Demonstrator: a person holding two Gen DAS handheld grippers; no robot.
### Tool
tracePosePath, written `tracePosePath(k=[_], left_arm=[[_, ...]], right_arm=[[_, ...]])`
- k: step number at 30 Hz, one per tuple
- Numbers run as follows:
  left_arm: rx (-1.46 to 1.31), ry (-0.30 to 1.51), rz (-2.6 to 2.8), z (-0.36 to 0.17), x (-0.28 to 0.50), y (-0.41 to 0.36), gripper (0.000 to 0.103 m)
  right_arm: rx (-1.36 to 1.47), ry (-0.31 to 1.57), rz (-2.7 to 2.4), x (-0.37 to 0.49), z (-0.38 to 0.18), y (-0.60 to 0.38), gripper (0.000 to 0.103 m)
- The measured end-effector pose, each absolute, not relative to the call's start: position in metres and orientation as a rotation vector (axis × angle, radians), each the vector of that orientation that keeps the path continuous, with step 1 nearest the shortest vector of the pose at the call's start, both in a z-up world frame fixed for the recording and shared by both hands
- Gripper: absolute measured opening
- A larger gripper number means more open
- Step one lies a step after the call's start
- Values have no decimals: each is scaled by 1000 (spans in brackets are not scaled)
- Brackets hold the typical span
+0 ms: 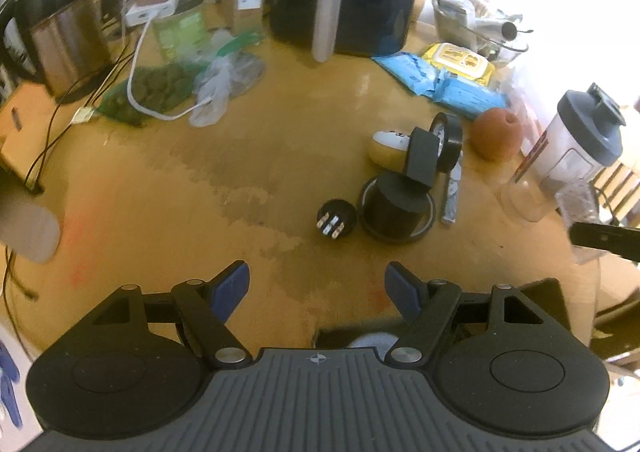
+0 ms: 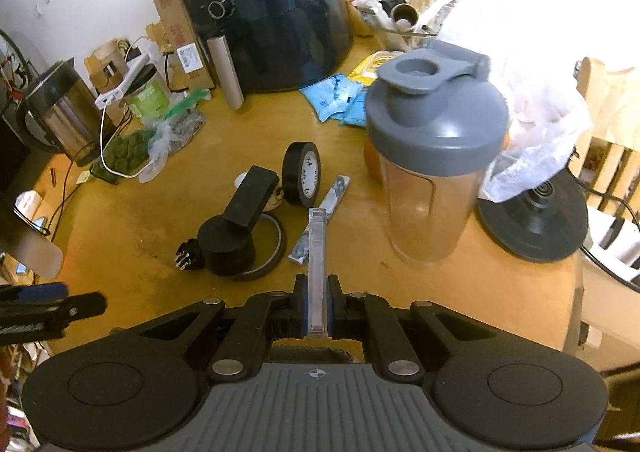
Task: Organize rigid objects
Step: 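Lift the clear strip with the right tool while the left tool grasps the black plug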
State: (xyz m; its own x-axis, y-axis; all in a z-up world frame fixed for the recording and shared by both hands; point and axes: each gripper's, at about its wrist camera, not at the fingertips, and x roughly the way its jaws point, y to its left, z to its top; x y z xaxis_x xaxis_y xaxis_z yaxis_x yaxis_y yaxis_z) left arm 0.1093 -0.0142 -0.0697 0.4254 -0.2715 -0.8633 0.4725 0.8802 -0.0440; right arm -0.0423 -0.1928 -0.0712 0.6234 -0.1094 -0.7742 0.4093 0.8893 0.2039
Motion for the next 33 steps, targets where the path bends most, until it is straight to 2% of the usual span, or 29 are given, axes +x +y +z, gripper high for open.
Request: tracePosePath(k=[29,31,33], left_arm=[[538,1068,-708,-151,180,-76,73],[565,1068,-708,-155,182,-80,71],[582,1071,-717,-158,183,-82,59]], right_arm=[[490,836,-418,-82,-68,-218,11],[495,833,-423,-83,-68,-218,11],[502,831,-430,-85,-68,-219,11]])
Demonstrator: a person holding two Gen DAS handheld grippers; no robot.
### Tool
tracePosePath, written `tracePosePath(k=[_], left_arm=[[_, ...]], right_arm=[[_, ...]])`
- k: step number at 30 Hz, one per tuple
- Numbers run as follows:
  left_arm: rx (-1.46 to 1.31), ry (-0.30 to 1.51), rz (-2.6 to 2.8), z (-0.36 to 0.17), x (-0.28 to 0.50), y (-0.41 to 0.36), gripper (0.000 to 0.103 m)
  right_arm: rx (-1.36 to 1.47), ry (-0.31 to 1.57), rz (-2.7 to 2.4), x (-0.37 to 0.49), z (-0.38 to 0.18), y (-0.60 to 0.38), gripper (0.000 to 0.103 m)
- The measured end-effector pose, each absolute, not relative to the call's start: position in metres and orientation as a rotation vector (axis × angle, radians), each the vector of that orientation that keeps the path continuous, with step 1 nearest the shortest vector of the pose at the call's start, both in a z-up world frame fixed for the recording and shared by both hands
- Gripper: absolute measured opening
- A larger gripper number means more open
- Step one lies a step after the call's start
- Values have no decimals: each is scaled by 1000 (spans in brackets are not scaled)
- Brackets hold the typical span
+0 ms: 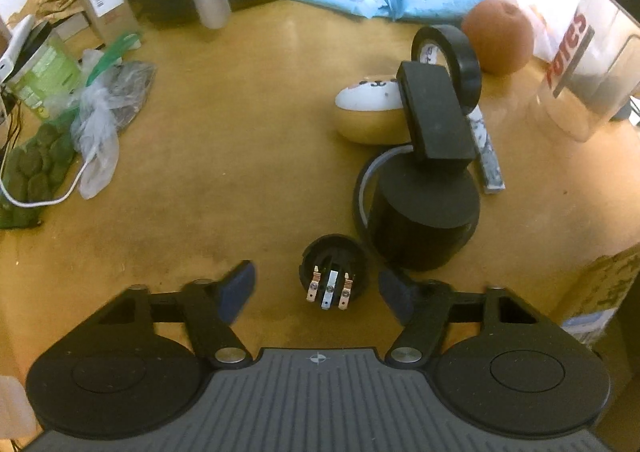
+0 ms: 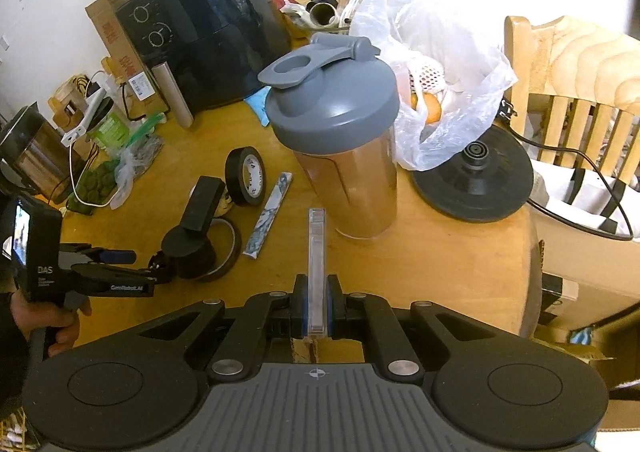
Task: Organize rigid objects
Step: 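Lift the clear strip with the right tool while the left tool grasps the black plug, then carry the black plug and clear strip into the cardboard box and release both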
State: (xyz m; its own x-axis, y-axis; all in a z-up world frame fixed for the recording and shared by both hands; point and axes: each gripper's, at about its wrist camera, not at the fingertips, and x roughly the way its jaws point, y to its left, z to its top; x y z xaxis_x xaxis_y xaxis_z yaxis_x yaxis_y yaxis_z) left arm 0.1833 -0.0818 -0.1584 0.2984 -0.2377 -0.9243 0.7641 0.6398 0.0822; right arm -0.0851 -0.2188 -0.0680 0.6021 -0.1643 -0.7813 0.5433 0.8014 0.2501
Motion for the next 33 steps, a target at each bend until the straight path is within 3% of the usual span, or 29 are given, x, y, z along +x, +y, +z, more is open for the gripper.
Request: tracePosePath(k=[1,2,33], left_arm=[[582,1082,-725,-160,185,-82,55],[576,1087,-732,-160,185,-81,40],[374,1025,-673,-84,143,-31,40]], right_arm=[[504,830,-433,-86,-68,-219,11],[507,829,-436,-86,-68,-219,11],[465,824,-342,-66,-64,-185,11]])
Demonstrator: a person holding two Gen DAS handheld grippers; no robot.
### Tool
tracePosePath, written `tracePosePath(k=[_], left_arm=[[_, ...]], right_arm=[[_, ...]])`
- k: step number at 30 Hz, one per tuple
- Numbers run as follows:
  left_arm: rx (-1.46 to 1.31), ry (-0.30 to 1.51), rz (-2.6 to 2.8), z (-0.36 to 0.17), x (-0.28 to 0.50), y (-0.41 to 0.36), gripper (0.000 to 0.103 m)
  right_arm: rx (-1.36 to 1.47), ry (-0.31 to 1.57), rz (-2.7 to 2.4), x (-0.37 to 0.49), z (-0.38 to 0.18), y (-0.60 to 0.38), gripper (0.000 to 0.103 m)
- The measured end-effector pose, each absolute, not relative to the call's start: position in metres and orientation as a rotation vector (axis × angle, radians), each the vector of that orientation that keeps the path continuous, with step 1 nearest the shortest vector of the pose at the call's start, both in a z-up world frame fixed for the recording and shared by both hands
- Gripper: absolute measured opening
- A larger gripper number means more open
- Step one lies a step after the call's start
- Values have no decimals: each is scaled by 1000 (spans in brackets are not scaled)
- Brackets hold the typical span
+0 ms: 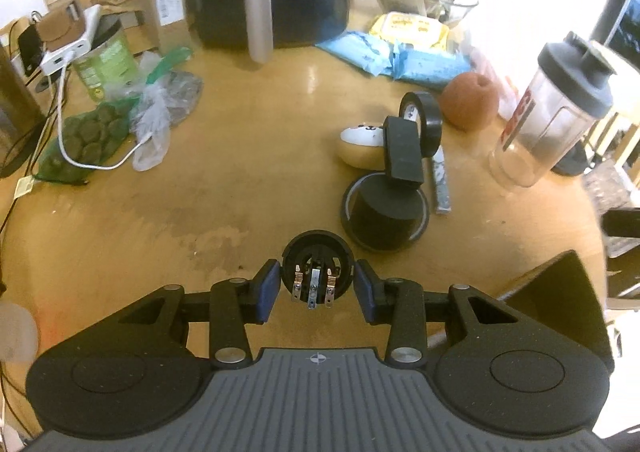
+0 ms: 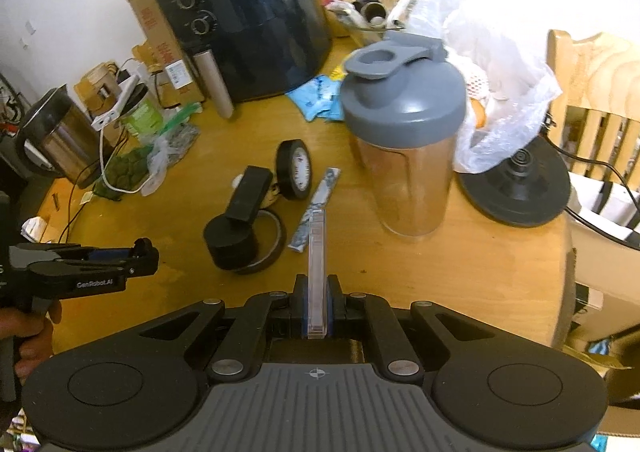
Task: Organize rigid objects
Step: 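Carry the black plug and clear strip into the cardboard box and release both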
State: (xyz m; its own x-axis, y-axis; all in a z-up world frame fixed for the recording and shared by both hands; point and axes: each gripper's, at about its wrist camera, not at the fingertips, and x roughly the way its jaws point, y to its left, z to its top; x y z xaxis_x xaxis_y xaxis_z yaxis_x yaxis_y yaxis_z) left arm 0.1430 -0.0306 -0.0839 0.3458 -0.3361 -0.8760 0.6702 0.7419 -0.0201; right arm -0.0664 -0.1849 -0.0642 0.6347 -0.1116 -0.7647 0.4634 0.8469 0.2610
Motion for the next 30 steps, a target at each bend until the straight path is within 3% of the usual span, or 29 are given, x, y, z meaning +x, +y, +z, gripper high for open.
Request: tracePosePath(k=[16,30], left_arm=[[251,983,-714,-51,82,-8,40],[241,1060,-681,-70,25,-6,40]], right_arm=[[435,829,-265,-58,-65,-155,11],[409,921,-168,-80,-82,-147,11]])
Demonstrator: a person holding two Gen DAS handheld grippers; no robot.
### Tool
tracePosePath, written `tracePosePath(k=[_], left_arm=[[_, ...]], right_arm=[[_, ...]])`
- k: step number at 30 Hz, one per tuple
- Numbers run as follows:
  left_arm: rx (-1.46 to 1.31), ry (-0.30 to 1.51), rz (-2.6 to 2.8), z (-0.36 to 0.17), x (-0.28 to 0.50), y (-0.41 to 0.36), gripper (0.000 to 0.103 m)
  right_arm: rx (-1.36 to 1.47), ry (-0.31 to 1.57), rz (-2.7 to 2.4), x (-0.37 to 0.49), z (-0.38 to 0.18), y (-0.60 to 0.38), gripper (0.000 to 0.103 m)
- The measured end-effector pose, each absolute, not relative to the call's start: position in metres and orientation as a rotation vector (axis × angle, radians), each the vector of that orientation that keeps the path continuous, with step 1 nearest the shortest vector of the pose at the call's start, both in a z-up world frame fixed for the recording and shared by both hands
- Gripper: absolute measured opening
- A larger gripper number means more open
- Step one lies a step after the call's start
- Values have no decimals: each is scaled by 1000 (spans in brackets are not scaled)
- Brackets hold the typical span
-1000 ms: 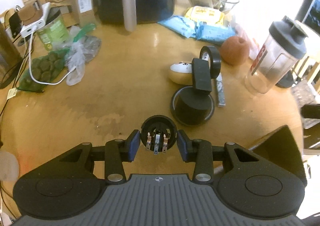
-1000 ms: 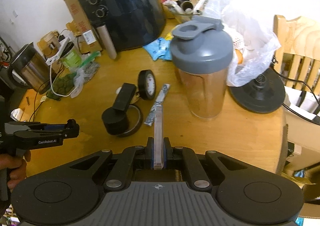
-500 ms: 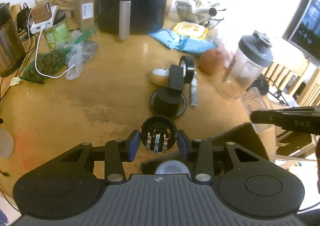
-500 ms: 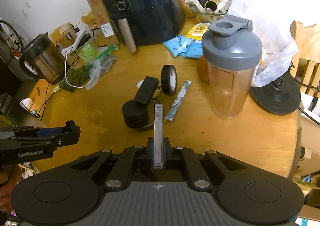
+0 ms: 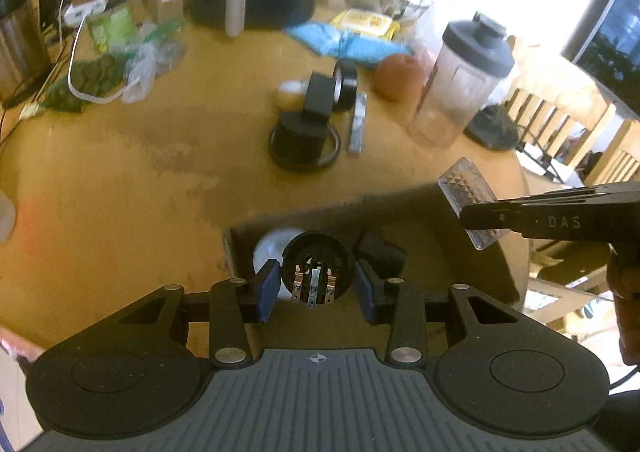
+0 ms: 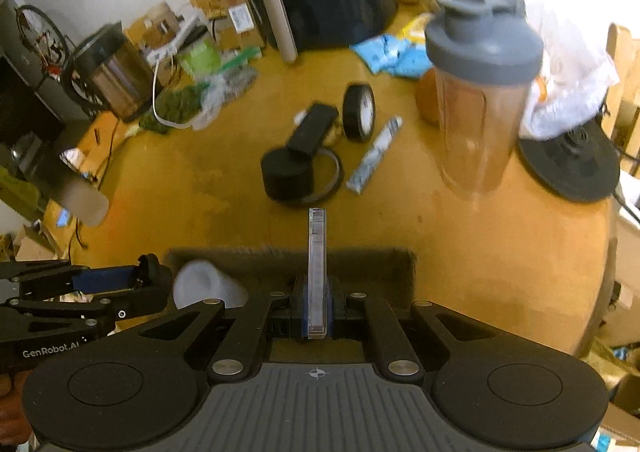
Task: Organize rigid objects
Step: 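Carry the black plug and clear strip into the cardboard box and release both, then move the left tool from the box to the black cylindrical base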
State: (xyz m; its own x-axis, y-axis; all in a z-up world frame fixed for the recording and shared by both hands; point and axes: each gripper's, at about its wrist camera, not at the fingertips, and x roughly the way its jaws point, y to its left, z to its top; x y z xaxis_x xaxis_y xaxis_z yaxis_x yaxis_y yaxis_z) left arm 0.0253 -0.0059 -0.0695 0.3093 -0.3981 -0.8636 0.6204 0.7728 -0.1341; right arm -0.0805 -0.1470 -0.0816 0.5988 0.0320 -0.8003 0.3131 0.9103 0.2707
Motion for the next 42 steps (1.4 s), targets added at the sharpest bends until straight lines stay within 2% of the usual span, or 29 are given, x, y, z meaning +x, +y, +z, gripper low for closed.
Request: tracePosePath(k=[17,18,19,20,21,22,29,30,32,42], left_arm=[[302,1098,-562,-87,0,-15,41],[300,1104,-553,-86,0,-15,47],[295,1108,-547,-86,1,-14,51],[290,1106,-544,-85,1,-13,54],[291,1103,-540,-84,0,-13,54],[299,1103,-533,-83,0,-13,54],[302,1103,-504,-80,4,-11,56],[303,1102,-501,-79,5,-11,66],[298,1091,-497,-76,6,-11,71],[278,1074,-497,-67,16,-13,73]], right_arm=[[390,1021,-103,-99,-109,-138,12],[379,1023,-101,-98,-109,-137,17],[365,1027,-101,-98,-109,-135,40],[345,1029,-97,-97,-108,-133,56],[332,1020,-97,-97,-106,-131,87],[318,1003,-100,-98,-104,-130,101],[288,982,-87,-94,-97,-127,103],[292,983,-90,-93,-97,-128,103],[298,982,-97,-92,-97,-129,103],[299,976,-123,-86,-97,-133,103]])
